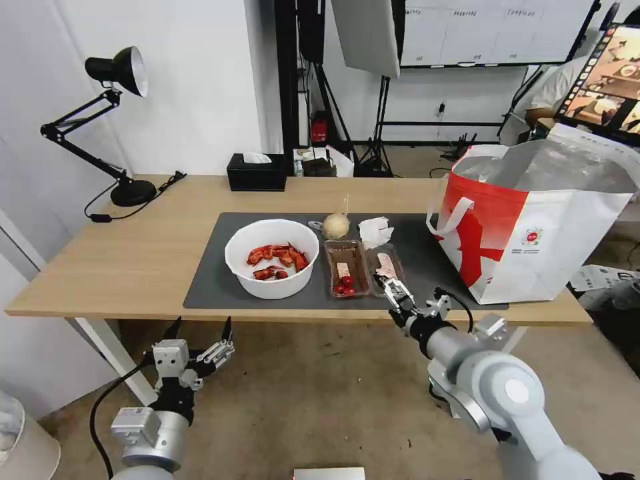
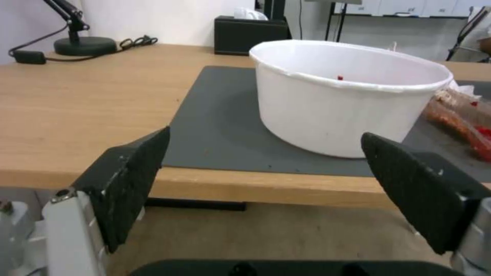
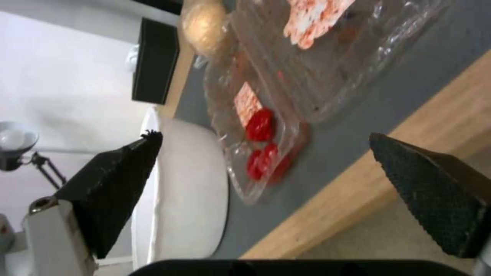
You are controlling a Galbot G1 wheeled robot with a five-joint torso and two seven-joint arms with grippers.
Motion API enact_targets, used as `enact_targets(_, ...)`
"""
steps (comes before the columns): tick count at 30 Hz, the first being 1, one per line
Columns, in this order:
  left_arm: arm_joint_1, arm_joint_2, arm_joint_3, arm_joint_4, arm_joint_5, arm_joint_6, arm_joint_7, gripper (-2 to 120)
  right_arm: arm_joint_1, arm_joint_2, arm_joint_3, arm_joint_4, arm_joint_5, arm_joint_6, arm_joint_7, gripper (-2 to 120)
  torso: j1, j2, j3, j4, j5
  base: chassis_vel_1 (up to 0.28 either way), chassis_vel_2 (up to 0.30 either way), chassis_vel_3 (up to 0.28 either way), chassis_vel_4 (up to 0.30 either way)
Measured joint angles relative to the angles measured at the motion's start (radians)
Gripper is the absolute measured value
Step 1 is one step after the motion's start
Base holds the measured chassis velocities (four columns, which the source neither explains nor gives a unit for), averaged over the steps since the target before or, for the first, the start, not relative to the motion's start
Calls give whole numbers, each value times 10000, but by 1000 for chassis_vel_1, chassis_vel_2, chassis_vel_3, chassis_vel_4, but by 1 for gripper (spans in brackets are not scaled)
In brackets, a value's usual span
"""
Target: Pick up the trash from the table and place it into the takeout bag.
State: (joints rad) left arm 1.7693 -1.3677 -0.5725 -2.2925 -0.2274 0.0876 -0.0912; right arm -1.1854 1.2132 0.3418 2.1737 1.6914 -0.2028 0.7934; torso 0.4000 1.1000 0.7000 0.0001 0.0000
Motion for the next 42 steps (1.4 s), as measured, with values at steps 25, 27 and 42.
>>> enact_targets(25,134,-9,-115,105,-190,21,-39,100,1394,604,-203,-1482,245,-98,766,100,0,0,-1,-1,-1,0,0,0,0)
enact_targets(27,134,-14,-117,105,-190,21,-40,100,1418,631,-209,-1513,245,-100,779,100,-1,1,-1,-2,-2,0,0,0,0)
enact_targets(42,180,2,-239,99,-235,-12,-55,100,1751,912,-197,-1924,116,-218,1013,100,-5,5,-6,-1,-3,0,0,0,0)
